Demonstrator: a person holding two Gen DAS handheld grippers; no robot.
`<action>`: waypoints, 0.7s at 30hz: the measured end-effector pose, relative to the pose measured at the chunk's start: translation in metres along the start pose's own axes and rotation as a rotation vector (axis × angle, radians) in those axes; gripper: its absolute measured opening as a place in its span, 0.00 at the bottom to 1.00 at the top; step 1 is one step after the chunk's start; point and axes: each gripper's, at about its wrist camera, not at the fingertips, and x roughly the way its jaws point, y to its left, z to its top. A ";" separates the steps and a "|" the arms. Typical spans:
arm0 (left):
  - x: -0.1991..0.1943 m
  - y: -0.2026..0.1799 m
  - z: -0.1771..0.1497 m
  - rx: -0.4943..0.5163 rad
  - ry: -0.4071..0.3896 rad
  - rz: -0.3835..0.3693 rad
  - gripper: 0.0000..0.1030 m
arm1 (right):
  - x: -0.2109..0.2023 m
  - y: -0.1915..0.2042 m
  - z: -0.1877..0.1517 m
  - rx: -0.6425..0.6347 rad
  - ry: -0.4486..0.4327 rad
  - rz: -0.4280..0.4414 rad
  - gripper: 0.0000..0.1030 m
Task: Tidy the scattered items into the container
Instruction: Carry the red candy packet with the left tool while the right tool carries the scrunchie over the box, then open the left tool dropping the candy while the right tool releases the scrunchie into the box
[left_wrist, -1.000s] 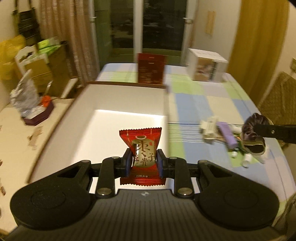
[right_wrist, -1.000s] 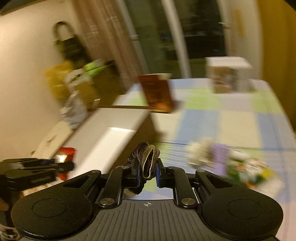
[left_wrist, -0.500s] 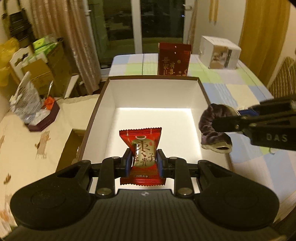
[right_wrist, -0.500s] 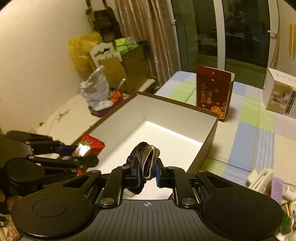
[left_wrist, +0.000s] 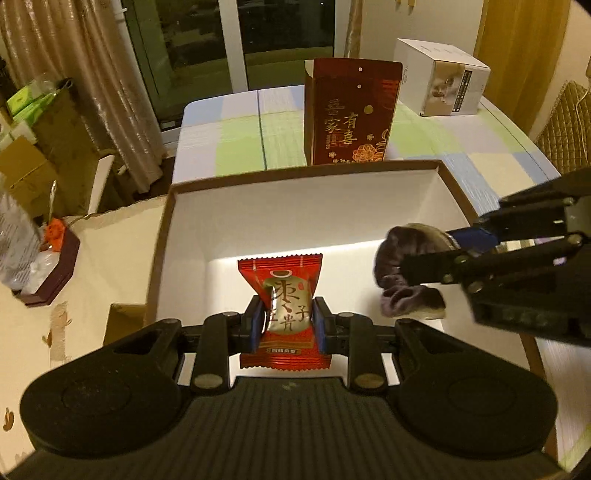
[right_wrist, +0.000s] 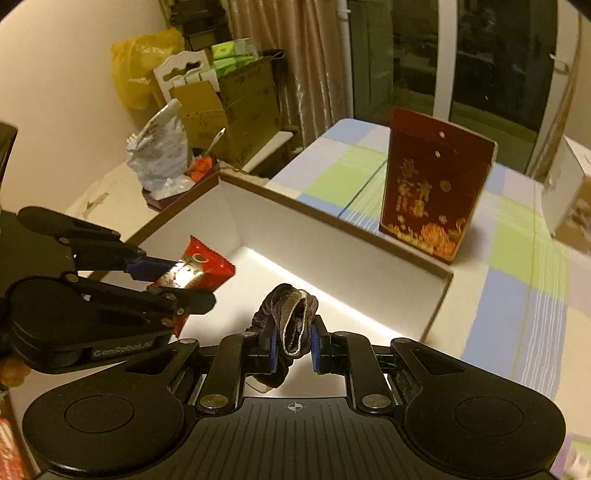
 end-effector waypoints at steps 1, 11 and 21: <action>0.004 0.001 0.003 -0.003 0.001 -0.008 0.23 | 0.002 0.000 0.002 -0.017 0.001 -0.007 0.18; 0.032 -0.001 0.020 0.049 0.015 0.032 0.24 | 0.028 -0.002 0.011 -0.129 0.043 -0.060 0.18; 0.032 0.006 0.023 0.070 0.004 0.106 0.58 | 0.029 -0.003 0.007 -0.173 0.022 -0.076 0.81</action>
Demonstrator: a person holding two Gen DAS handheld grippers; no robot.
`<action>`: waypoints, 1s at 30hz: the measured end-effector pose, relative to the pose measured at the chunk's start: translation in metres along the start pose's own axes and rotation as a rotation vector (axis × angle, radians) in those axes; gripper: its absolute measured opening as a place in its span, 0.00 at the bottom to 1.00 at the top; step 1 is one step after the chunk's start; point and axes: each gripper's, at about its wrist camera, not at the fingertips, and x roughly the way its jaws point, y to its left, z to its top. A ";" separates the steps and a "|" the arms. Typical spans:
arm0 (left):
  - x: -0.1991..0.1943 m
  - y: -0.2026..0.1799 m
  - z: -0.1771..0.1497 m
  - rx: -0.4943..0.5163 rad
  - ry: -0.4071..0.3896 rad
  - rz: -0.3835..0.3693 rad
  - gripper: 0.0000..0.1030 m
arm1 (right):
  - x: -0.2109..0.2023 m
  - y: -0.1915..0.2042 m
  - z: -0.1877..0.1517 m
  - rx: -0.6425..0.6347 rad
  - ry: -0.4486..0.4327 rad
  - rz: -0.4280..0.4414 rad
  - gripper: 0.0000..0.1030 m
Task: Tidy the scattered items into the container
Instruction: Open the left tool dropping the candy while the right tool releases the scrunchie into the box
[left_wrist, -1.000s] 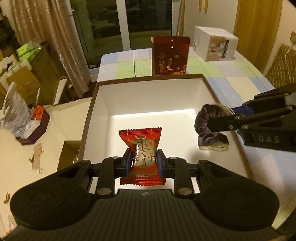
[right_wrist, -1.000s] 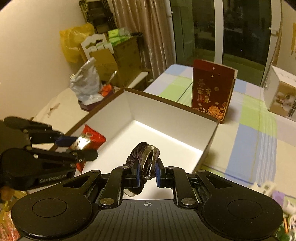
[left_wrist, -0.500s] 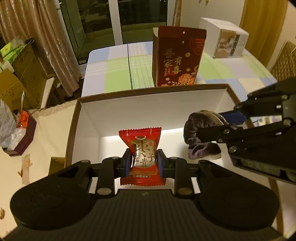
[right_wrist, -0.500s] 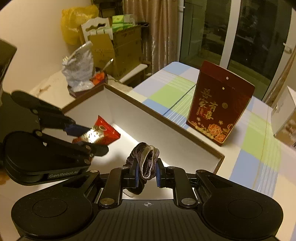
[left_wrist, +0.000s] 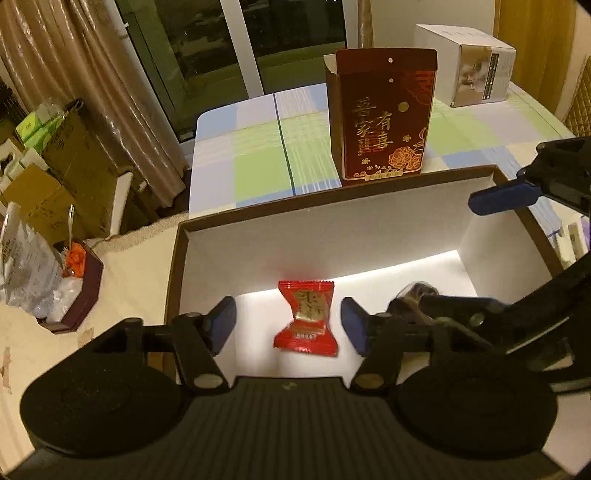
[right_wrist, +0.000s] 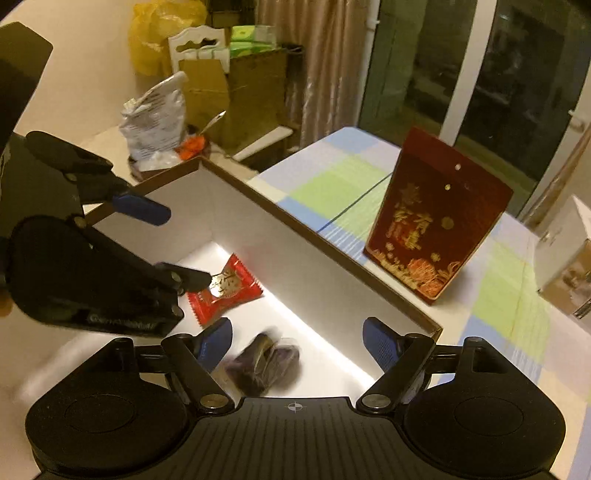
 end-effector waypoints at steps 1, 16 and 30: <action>-0.001 0.000 0.000 0.002 -0.001 0.003 0.59 | 0.000 -0.001 0.000 0.008 0.002 0.004 0.81; -0.017 0.000 -0.003 0.011 0.005 0.030 0.62 | -0.015 0.002 -0.002 0.008 0.007 0.020 0.81; -0.037 -0.005 -0.014 -0.002 0.011 0.023 0.63 | -0.034 0.004 -0.007 -0.001 0.005 0.034 0.81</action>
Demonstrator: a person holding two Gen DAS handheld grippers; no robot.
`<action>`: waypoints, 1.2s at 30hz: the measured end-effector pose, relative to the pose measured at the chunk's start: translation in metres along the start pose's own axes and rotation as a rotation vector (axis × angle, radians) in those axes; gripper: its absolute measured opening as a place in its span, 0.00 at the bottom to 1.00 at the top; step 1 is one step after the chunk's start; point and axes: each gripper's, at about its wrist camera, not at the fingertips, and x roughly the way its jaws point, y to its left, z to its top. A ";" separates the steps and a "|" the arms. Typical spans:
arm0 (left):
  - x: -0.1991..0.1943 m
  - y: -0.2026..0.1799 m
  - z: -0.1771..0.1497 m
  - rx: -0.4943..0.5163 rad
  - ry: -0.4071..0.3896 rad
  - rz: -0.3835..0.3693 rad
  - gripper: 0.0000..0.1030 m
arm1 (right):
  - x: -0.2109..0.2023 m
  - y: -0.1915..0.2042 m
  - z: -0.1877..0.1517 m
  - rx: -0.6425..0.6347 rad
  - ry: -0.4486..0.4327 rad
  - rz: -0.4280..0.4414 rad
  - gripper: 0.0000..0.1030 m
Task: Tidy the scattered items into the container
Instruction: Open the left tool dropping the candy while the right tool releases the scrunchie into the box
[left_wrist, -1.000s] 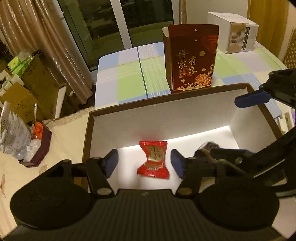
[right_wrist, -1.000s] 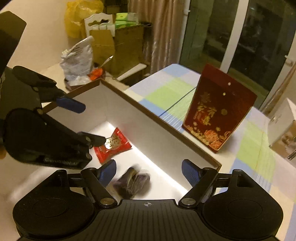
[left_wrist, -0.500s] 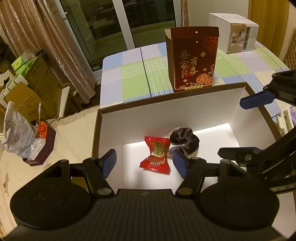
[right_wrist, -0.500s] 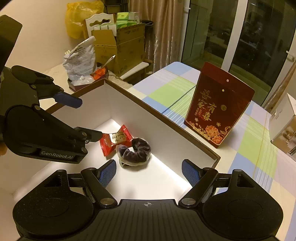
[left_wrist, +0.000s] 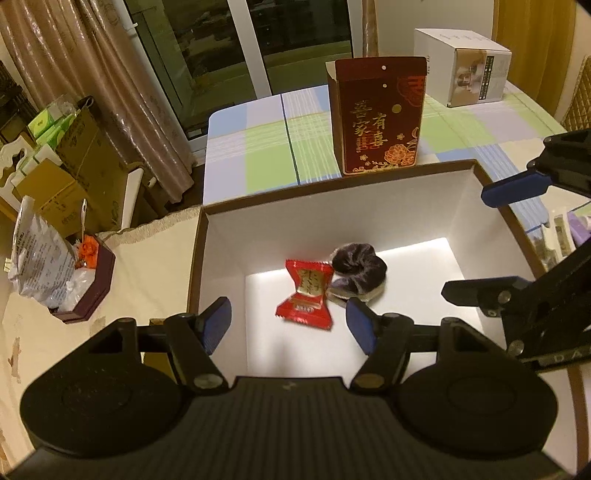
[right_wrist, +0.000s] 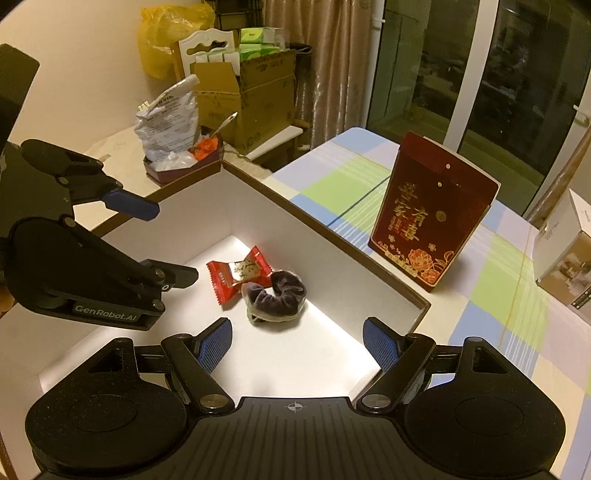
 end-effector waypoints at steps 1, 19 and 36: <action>-0.002 -0.001 -0.002 0.003 0.003 0.003 0.63 | -0.001 0.001 -0.001 -0.002 0.002 0.000 0.81; -0.076 -0.009 -0.026 -0.042 -0.011 0.050 0.75 | -0.077 0.020 -0.022 -0.020 -0.071 0.039 0.81; -0.192 -0.055 -0.062 -0.127 -0.070 0.032 0.81 | -0.177 0.050 -0.070 0.013 -0.149 0.054 0.81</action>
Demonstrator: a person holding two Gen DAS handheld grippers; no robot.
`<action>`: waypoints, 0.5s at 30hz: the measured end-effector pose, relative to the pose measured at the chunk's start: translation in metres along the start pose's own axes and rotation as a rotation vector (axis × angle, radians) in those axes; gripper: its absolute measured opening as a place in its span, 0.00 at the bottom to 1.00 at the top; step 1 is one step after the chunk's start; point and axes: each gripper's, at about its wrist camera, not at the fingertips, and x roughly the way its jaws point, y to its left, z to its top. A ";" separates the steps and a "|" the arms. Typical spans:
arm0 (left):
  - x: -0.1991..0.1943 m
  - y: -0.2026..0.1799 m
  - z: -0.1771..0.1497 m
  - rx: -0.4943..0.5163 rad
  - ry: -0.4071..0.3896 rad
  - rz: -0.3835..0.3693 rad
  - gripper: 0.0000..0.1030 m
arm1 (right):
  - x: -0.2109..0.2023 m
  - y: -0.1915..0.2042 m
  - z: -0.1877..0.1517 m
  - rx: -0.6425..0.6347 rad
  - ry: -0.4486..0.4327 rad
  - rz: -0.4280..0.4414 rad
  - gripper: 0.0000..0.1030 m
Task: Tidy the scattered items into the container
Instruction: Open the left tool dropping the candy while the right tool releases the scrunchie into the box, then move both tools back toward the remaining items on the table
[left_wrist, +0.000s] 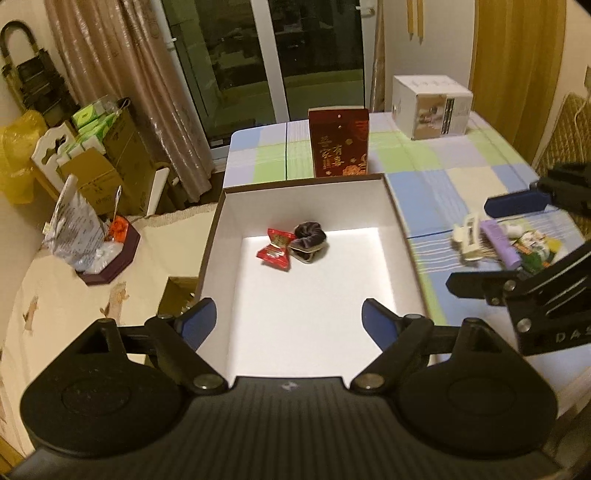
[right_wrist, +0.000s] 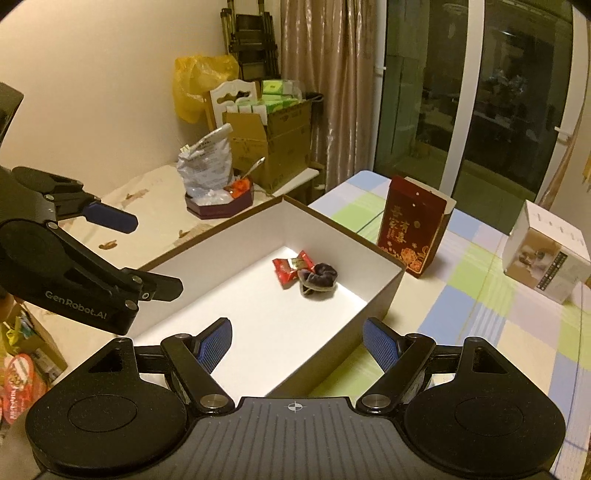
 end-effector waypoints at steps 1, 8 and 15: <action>-0.007 -0.002 -0.002 -0.009 -0.004 0.001 0.82 | -0.007 0.001 -0.003 0.008 -0.005 0.003 0.81; -0.045 -0.018 -0.023 -0.058 -0.022 0.001 0.86 | -0.045 0.005 -0.019 0.060 -0.039 0.020 1.00; -0.073 -0.035 -0.044 -0.088 -0.029 0.005 0.91 | -0.075 0.014 -0.039 0.074 -0.039 0.015 1.00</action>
